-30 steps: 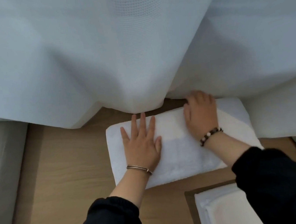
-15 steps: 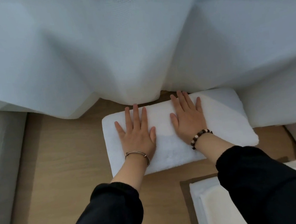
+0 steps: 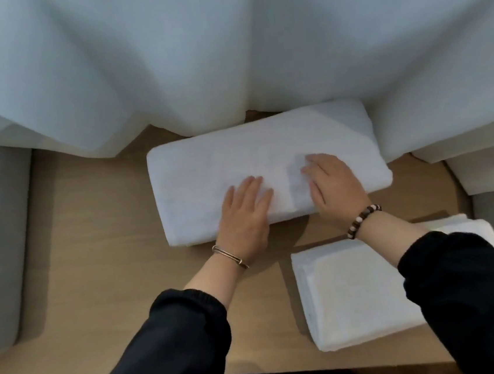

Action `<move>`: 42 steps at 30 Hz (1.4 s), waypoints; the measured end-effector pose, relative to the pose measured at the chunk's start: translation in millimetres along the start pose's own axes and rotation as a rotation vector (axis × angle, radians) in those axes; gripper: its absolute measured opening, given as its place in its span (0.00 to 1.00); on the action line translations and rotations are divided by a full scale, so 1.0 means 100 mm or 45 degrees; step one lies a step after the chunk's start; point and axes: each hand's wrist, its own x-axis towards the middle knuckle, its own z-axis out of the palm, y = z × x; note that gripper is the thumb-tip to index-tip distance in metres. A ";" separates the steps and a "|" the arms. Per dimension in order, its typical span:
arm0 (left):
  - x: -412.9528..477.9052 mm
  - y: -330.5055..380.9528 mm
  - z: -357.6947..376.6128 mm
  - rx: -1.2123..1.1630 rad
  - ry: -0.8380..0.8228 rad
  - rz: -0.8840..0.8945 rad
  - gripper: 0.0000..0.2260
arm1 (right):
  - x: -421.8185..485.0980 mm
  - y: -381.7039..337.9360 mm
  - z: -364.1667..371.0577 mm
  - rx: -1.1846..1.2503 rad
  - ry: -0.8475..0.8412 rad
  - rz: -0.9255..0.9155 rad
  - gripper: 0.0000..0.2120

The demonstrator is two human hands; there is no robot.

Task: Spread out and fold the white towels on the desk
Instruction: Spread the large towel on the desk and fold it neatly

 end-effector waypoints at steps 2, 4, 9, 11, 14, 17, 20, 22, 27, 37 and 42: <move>-0.13 0.35 0.10 -0.113 -0.026 0.412 0.10 | -0.47 0.17 -0.14 -0.033 0.069 -0.129 0.11; -0.19 0.64 0.27 -0.182 -0.247 0.463 0.04 | -0.92 0.35 -0.19 -0.068 -0.003 -0.177 0.09; -0.18 1.05 0.85 -0.098 -0.960 -0.150 0.29 | -1.41 0.99 0.07 -0.330 -0.562 0.231 0.17; -0.12 1.12 1.05 -0.092 -0.996 -0.220 0.31 | -1.39 1.25 0.17 -0.306 -0.783 0.462 0.33; 0.01 1.15 1.24 -0.064 -0.992 -0.273 0.33 | -1.20 1.50 0.26 -0.166 -0.941 0.418 0.40; 0.11 1.13 1.28 -0.071 -1.060 -0.364 0.35 | -0.99 1.58 0.28 -0.213 -1.145 0.367 0.39; 0.07 1.13 1.30 -0.112 -1.141 -0.375 0.27 | -0.91 1.53 0.30 -0.285 -1.301 0.345 0.34; 0.00 1.13 1.29 -0.074 -1.132 -0.334 0.24 | -0.90 1.48 0.32 -0.333 -1.359 0.294 0.34; -0.12 0.95 1.07 -0.102 -1.095 -0.383 0.20 | -1.00 1.37 0.30 -0.108 -1.378 0.380 0.35; -0.16 0.74 0.44 -0.055 -1.161 -0.449 0.22 | -1.15 1.07 0.01 -0.124 -1.259 0.326 0.26; -0.02 0.72 -0.12 -0.104 -1.054 -0.453 0.20 | -0.96 0.77 -0.53 -0.068 -1.173 0.374 0.25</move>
